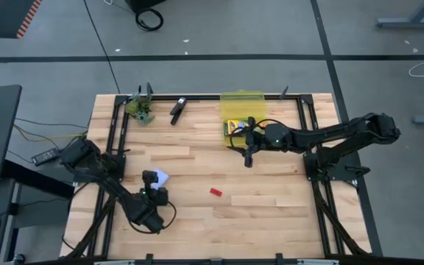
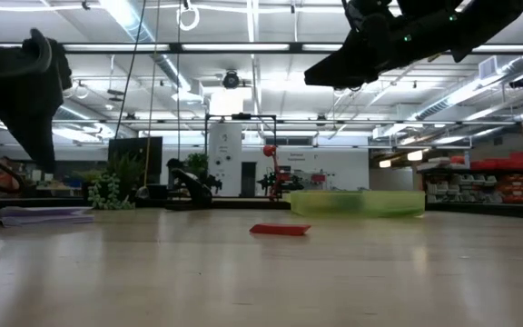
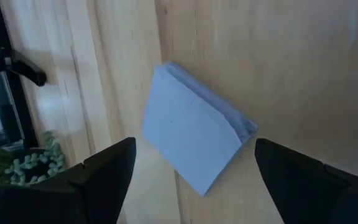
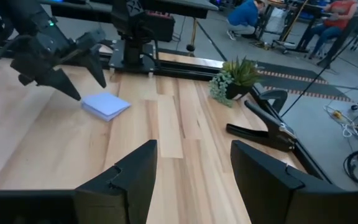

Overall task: Pack school essentials
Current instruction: Put the blue sticky notes into the yellow supply box

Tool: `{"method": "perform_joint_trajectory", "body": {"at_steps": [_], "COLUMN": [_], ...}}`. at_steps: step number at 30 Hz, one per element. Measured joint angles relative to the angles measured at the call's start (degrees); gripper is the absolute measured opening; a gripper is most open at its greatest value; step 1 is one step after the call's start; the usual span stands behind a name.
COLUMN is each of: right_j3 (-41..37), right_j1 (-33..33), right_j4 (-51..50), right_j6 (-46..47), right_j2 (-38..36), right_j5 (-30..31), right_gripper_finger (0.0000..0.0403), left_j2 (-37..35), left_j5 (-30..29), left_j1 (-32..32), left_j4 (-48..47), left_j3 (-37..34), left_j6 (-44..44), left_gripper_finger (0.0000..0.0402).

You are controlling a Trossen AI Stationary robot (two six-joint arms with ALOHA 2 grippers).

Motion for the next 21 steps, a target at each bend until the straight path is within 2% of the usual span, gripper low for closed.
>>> {"method": "perform_joint_trajectory", "body": {"at_steps": [15,21], "right_j3": [0.0,0.0], "right_j1": [0.0,0.0], "right_j4": [0.0,0.0], "right_j6": [1.3,1.5], "right_j2": [0.0,0.0], "right_j5": [-1.6,-1.6], "right_gripper_finger": [0.0212,0.0212], "left_j2": [1.3,1.3], "left_j5": [-1.1,-2.7], "left_j1": [0.1,0.1], "left_j4": [-1.6,-2.3], "left_j3": [-0.1,-0.1], "left_j6": [-0.1,-4.3], "left_gripper_finger": [0.0303,0.0281]}}
